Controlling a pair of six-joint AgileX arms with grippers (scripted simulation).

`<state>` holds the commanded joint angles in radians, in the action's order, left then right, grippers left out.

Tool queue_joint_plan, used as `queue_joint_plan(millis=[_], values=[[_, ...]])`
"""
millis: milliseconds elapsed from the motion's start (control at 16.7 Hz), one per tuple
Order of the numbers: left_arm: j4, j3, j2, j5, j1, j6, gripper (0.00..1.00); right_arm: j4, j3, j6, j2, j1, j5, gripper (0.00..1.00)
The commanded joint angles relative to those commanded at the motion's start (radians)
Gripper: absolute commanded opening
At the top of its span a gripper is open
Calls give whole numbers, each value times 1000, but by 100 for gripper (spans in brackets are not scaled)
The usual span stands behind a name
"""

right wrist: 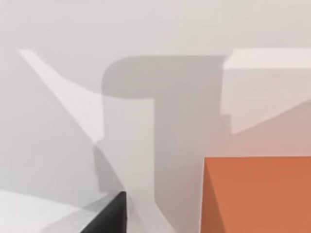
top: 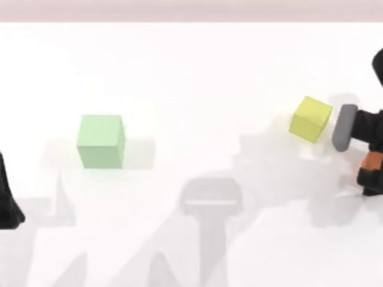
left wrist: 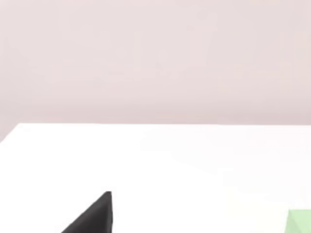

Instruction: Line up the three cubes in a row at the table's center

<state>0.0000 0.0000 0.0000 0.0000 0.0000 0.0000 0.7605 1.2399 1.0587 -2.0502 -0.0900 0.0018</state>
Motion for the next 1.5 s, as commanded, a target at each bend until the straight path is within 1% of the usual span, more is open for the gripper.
queue_joint_plan(millis=[420,480,900,960,1140,1500], values=[[0,0,0,0,0,0,100,0,0,0,0,0,0,2],[0,0,0,0,0,0,100,0,0,0,0,0,0,0],[0,0,0,0,0,0,100,0,0,0,0,0,0,0],[0,0,0,0,0,0,100,45,6,-23,44,0,-9,0],[0,0,0,0,0,0,100,86,34,-18,58,-5,-9,0],[0,0,0,0,0,0,100,289,152,-20,138,-8,-9,0]])
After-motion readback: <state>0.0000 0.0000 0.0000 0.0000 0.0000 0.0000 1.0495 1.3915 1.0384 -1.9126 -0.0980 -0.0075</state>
